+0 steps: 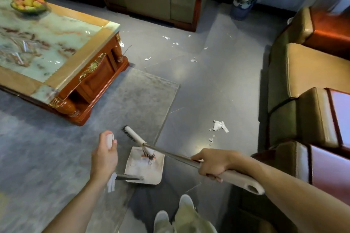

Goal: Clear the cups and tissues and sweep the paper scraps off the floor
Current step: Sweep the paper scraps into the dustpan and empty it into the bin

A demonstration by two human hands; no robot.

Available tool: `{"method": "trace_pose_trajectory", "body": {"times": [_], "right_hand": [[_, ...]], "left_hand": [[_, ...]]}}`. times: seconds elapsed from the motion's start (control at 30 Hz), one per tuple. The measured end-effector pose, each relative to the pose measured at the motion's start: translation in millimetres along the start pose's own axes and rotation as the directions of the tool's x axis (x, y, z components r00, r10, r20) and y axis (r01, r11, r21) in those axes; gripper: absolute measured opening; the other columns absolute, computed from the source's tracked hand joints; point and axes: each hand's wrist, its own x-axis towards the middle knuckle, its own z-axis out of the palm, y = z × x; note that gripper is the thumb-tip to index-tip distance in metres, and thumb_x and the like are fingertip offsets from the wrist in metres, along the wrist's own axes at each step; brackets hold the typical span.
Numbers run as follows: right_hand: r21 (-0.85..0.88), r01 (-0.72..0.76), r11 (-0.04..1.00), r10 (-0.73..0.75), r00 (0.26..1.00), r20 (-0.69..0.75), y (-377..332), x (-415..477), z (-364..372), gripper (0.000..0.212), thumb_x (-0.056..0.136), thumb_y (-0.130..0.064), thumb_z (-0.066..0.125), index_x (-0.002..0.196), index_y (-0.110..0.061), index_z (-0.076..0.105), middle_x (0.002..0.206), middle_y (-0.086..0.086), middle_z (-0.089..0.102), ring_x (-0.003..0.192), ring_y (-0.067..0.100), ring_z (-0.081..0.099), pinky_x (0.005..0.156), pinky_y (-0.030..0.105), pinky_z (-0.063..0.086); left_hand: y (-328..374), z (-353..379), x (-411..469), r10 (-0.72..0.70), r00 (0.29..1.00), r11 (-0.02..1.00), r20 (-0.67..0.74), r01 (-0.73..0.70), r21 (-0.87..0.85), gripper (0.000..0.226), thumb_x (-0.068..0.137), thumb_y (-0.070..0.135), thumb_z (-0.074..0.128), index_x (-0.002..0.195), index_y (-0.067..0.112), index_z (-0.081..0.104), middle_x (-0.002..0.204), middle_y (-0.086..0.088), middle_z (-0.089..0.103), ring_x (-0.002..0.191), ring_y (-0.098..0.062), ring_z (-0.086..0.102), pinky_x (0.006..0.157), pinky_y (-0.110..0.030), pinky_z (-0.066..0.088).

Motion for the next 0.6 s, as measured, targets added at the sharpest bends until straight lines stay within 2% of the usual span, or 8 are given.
{"method": "trace_pose_trajectory", "body": {"times": [0.07,0.17,0.3,0.43,0.53,0.6], "right_hand": [[0.064,-0.042,0.997,0.045,0.998,-0.04,4,-6,5,0.052,0.073,-0.007,0.049,0.124,-0.007,0.054,0.051,0.001,0.056,0.031,0.009,0.048,0.06,0.031,0.052],[0.19,-0.109,0.976,0.124,0.99,-0.072,14,-16,13,0.054,0.075,-0.005,0.048,0.13,-0.002,0.048,0.044,-0.003,0.054,0.034,0.012,0.047,0.045,0.023,0.046],[0.357,-0.152,0.922,0.21,0.969,-0.129,36,-29,20,0.053,0.079,-0.001,0.048,0.132,-0.004,0.047,0.044,-0.003,0.054,0.036,0.011,0.046,0.04,0.021,0.044],[0.335,-0.213,0.918,0.309,0.913,-0.265,56,-36,37,0.047,0.083,-0.004,0.05,0.13,-0.004,0.051,0.069,0.003,0.06,0.048,0.011,0.053,0.04,0.017,0.043],[0.363,-0.264,0.893,0.394,0.85,-0.351,83,-37,42,0.04,0.087,-0.011,0.054,0.127,-0.011,0.053,0.094,0.004,0.06,0.068,0.013,0.058,0.054,0.019,0.045],[0.415,-0.287,0.864,0.448,0.813,-0.371,107,-37,40,0.035,0.088,-0.011,0.053,0.123,-0.01,0.054,0.097,0.006,0.06,0.074,0.016,0.059,0.056,0.02,0.047]], "left_hand": [[-2,-2,-7,0.036,0.999,0.999,-0.006,-0.036,-0.006,0.019,0.096,0.019,0.048,0.115,0.017,0.048,0.09,-0.009,0.052,0.076,-0.028,0.045,0.068,-0.034,0.035],[-4,-5,-20,0.107,0.992,0.994,0.059,-0.107,-0.006,0.017,0.095,0.018,0.051,0.112,0.019,0.05,0.091,-0.01,0.058,0.08,-0.037,0.056,0.066,-0.035,0.038],[6,4,-29,0.219,0.965,0.976,0.148,-0.22,-0.009,0.019,0.092,0.015,0.056,0.11,0.021,0.052,0.091,-0.003,0.06,0.084,-0.038,0.06,0.068,-0.032,0.038],[39,26,-22,0.335,0.909,0.938,0.249,-0.345,-0.001,0.022,0.093,0.017,0.055,0.114,0.022,0.051,0.093,-0.016,0.065,0.084,-0.043,0.061,0.068,-0.038,0.043],[70,54,-24,0.446,0.84,0.883,0.309,-0.47,0.003,0.025,0.093,0.017,0.055,0.117,0.023,0.051,0.093,-0.018,0.066,0.083,-0.044,0.061,0.063,-0.032,0.035],[91,76,-24,0.5,0.799,0.845,0.334,-0.534,0.014,0.027,0.093,0.016,0.056,0.119,0.019,0.054,0.092,-0.019,0.067,0.081,-0.045,0.061,0.061,-0.03,0.031]]}}
